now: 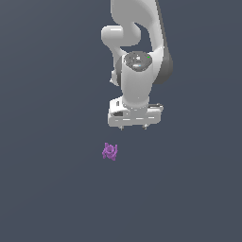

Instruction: Pick up the object and move it to a goal position.

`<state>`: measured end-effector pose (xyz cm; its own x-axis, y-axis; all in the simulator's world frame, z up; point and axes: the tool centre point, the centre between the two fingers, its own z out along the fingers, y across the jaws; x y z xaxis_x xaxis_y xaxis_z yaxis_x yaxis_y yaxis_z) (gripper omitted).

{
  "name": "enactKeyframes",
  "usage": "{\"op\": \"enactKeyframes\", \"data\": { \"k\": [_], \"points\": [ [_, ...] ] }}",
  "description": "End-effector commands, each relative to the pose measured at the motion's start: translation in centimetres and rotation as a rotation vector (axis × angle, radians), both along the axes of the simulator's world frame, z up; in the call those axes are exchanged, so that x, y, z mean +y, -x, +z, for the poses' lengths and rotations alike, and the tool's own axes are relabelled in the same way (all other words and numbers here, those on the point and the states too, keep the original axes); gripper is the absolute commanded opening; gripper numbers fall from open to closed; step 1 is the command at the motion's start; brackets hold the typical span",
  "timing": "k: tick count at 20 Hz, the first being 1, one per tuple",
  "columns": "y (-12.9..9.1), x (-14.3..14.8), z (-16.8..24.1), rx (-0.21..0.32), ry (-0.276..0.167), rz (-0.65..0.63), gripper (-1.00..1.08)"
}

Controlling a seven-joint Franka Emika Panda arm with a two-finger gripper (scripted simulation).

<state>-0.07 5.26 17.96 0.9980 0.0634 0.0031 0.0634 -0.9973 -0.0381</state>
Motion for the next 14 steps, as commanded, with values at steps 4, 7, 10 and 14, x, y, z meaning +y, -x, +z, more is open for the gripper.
{"op": "enactKeyframes", "data": {
  "k": [4, 7, 10, 14],
  "points": [
    [-0.1, 0.6, 0.3, -0.004, -0.004, 0.012, 1.00],
    [-0.3, 2.1, 1.2, -0.015, -0.014, 0.046, 1.00],
    [-0.3, 2.9, 1.7, -0.021, -0.020, 0.065, 1.00],
    [-0.4, 2.6, 1.4, -0.020, -0.018, 0.056, 1.00]
  ]
}}
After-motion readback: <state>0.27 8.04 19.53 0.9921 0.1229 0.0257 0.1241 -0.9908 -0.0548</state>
